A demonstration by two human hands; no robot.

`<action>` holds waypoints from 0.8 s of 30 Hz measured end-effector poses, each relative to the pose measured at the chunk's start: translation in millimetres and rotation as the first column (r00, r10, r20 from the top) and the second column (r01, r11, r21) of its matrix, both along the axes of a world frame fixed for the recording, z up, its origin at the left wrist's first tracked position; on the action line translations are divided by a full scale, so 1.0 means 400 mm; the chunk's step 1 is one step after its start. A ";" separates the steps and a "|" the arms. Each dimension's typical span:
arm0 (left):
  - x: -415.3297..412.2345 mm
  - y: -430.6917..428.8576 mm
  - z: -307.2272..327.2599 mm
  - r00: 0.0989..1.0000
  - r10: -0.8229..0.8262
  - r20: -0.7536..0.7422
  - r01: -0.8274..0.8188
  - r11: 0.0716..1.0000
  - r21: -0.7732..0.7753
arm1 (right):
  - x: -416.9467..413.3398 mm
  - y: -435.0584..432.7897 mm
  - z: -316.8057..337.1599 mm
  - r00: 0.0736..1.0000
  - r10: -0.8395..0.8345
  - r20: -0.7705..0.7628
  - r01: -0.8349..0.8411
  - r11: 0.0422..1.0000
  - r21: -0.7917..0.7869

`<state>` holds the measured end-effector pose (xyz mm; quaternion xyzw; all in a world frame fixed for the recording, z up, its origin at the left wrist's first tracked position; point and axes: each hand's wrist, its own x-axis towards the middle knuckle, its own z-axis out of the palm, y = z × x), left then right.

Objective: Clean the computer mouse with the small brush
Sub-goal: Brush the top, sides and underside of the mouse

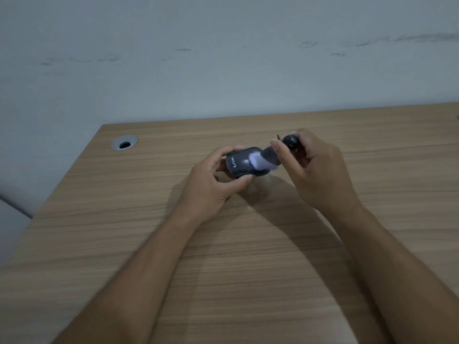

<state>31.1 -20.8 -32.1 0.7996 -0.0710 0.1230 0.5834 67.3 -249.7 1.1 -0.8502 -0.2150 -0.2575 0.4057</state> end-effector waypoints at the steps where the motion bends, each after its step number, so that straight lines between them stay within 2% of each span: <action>1: -0.002 -0.002 -0.001 1.000 0.016 0.012 -0.016 1.000 0.021 | -0.001 0.002 0.000 0.999 -0.031 0.018 0.031 0.999 0.012; 4: -0.007 -0.010 0.000 0.997 0.053 0.054 -0.060 0.989 0.132 | -0.021 0.020 0.013 0.998 0.033 0.052 -0.034 0.999 0.020; 7: -0.011 -0.015 0.006 0.994 0.020 0.106 -0.044 0.971 0.233 | -0.038 0.027 0.029 0.983 0.162 0.092 -0.154 0.985 -0.082; 9: -0.009 -0.016 0.005 0.990 0.027 0.140 -0.068 0.952 0.298 | -0.029 0.016 0.031 0.984 0.140 0.106 -0.129 0.986 -0.105; 12: -0.007 -0.022 0.008 0.967 0.123 0.223 -0.206 0.894 0.397 | -0.020 0.006 0.031 0.990 0.057 0.126 -0.050 0.997 -0.061; 15: -0.009 -0.035 0.018 0.940 0.137 0.313 -0.270 0.860 0.433 | -0.043 0.017 0.046 0.980 0.117 0.164 -0.112 0.993 -0.039; 18: -0.017 -0.035 0.026 0.927 0.128 0.353 -0.275 0.870 0.408 | -0.056 0.019 0.056 0.965 0.183 0.189 -0.170 0.982 -0.081; 22: -0.017 -0.024 0.028 0.920 0.153 0.361 -0.314 0.838 0.445 | -0.037 0.013 0.050 0.981 0.077 0.178 -0.065 0.996 -0.068; 24: -0.019 -0.026 0.026 0.923 0.156 0.352 -0.317 0.826 0.466 | -0.042 0.020 0.050 0.979 0.095 0.180 -0.087 0.995 -0.050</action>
